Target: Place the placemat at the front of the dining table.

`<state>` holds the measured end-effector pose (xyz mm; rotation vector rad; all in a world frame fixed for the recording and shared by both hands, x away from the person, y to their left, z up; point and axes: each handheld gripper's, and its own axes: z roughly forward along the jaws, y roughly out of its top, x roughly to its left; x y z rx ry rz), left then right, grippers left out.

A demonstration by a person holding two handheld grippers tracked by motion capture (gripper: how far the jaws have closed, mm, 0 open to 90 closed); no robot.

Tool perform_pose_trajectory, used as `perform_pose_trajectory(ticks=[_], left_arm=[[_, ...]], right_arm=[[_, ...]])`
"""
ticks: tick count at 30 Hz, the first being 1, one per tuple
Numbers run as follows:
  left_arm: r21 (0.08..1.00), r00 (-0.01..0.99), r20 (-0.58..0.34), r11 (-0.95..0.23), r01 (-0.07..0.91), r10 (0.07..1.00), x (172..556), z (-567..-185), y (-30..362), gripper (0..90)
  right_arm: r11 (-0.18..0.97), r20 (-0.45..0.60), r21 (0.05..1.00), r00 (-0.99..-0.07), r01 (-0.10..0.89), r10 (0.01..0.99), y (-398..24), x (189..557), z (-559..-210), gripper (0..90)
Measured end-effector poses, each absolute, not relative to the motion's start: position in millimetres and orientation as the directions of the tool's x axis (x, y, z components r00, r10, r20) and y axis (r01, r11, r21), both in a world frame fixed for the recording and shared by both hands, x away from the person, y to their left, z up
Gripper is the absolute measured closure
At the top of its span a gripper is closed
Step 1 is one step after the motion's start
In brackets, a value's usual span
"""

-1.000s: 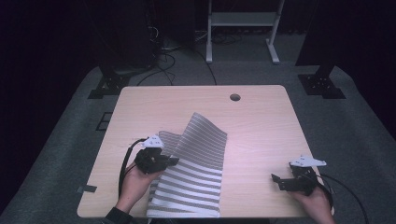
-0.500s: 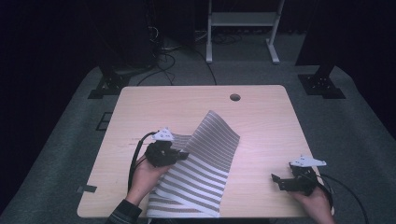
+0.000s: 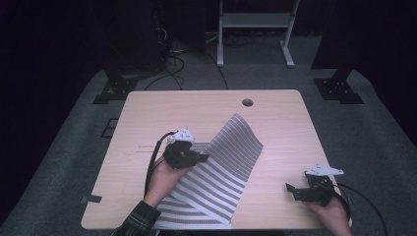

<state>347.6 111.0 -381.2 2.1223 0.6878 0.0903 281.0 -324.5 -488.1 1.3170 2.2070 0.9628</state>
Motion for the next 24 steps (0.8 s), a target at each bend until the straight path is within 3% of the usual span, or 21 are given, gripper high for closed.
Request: perform_pose_trajectory(ticks=[24], left_arm=[[0.781, 0.853, -0.202, -0.447, 0.437, 0.482, 371, -380, 64, 88.7]], right_arm=[[0.322, 0.010, 0.730, -0.480, 0.603, 0.877, -325, 281, -488, 8.9]])
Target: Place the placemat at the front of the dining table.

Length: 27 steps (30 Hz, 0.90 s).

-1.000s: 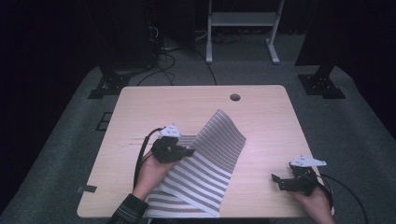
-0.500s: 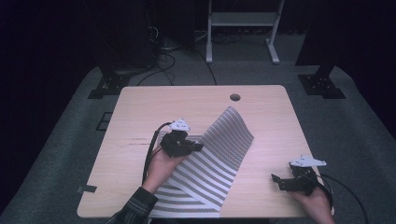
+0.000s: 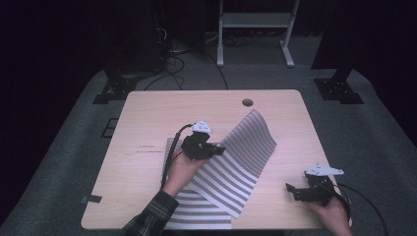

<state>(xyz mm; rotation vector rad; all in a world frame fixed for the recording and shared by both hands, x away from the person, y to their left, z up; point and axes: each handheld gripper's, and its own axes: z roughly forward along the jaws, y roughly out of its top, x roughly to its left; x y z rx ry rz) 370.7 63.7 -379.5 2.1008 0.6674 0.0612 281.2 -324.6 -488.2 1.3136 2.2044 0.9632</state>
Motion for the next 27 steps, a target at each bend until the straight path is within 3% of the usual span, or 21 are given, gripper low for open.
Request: perform_pose_trajectory(ticks=[27], left_arm=[[0.747, 0.843, -0.240, -0.463, 0.477, 0.481, 388, -405, 31, 84.5]], right_arm=[[0.321, 0.013, 0.728, -0.480, 0.606, 0.877, -325, 281, -488, 8.9]])
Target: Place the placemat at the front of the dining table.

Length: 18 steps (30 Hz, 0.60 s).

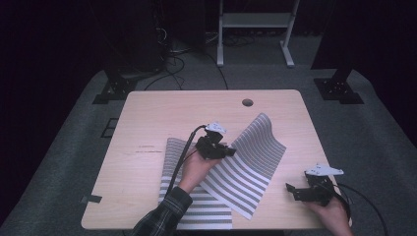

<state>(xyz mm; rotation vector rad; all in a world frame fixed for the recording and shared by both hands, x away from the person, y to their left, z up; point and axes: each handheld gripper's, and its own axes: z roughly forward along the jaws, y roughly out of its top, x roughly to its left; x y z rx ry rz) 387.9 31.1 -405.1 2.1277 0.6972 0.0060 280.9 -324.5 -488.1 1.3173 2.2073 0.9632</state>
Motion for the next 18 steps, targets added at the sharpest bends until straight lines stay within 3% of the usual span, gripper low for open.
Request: perform_pose_trajectory(ticks=[18], left_arm=[[0.740, 0.800, -0.162, -0.466, 0.485, 0.577, 393, -410, 51, 55.3]], right_arm=[[0.320, 0.013, 0.728, -0.480, 0.607, 0.877, -324, 281, -488, 8.9]])
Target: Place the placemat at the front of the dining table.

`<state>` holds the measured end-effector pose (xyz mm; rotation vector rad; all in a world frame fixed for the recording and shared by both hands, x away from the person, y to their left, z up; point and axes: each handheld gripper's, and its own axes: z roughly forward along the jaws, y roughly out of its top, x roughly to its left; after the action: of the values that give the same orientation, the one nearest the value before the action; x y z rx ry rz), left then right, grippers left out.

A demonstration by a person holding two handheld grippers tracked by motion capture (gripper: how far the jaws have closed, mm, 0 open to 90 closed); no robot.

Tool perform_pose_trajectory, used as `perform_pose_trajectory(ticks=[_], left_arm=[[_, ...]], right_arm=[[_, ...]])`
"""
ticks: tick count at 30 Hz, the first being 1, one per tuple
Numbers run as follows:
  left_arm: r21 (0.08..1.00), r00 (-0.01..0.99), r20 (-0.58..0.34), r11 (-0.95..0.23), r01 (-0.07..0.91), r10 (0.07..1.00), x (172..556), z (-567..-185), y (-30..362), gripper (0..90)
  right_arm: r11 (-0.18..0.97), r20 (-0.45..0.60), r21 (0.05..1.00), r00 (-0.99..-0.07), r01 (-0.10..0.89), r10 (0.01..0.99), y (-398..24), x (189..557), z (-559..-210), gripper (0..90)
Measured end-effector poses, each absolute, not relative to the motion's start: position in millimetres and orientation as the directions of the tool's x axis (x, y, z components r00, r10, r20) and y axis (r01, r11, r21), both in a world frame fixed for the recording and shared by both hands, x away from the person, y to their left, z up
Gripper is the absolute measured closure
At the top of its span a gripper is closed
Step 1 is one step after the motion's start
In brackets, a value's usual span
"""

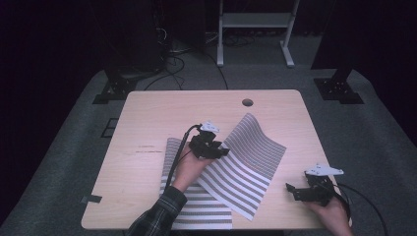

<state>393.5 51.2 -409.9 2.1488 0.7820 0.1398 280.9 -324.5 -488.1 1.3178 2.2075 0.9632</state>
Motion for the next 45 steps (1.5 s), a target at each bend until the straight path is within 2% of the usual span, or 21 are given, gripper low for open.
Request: perform_pose_trajectory(ticks=[14, 31, 39, 45], left_arm=[[0.770, 0.774, -0.139, -0.424, 0.477, 0.618, 391, -407, 86, 43.1], [0.770, 0.800, -0.110, -0.458, 0.444, 0.590, 372, -409, 120, 17.1], [0.778, 0.794, -0.072, -0.464, 0.423, 0.603, 361, -407, 132, 1.8], [0.802, 0.787, -0.059, -0.440, 0.403, 0.614, 352, -404, 146, 0.0]], right_arm=[[0.320, 0.018, 0.729, -0.484, 0.605, 0.875, -325, 280, -488, 8.9], [0.338, 0.010, 0.728, -0.502, 0.597, 0.865, -326, 281, -488, 9.2], [0.338, 0.010, 0.728, -0.502, 0.596, 0.865, -326, 281, -488, 9.2], [0.336, 0.010, 0.729, -0.500, 0.597, 0.866, -326, 281, -488, 9.2]])
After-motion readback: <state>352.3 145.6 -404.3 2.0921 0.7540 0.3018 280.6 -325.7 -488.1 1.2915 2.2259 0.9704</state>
